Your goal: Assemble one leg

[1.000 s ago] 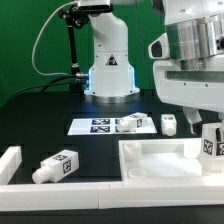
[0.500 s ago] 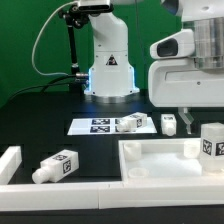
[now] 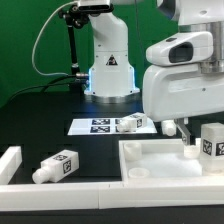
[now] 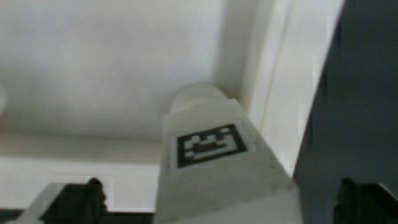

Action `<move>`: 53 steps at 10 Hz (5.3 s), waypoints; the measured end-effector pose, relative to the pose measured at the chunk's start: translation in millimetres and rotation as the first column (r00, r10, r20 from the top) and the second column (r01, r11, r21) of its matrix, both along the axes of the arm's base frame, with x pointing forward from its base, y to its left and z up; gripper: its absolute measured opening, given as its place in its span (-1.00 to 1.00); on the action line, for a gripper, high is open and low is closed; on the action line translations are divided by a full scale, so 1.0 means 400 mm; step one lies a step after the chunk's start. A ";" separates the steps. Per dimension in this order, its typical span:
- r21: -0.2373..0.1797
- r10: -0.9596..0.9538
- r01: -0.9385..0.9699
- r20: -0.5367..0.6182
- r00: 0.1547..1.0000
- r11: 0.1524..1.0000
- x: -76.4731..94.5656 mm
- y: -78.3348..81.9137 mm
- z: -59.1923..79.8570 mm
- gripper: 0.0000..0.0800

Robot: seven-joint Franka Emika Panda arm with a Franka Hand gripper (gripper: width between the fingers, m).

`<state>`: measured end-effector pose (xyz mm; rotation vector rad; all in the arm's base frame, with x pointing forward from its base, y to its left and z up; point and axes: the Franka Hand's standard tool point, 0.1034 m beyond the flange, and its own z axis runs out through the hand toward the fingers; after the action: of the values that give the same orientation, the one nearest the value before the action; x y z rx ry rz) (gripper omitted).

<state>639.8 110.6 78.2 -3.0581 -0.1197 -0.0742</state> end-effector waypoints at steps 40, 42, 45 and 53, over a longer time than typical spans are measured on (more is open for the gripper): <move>0.007 -0.974 0.986 -0.155 0.164 0.165 0.002 -0.002 -0.020 0.18; 0.031 -0.827 0.833 -0.110 0.551 0.552 -0.004 0.007 -0.022 0.47; 0.036 -0.699 0.705 -0.096 0.708 0.709 -0.009 0.010 -0.026 0.62; 0.020 -0.409 0.408 0.009 0.913 0.913 0.010 0.008 -0.020 0.12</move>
Offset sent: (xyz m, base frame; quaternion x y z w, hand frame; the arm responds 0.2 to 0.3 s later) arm 0.0000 0.0000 0.0000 0.0000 0.0000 0.1938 0.9810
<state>643.9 113.8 70.3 -3.0087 0.5209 -0.1189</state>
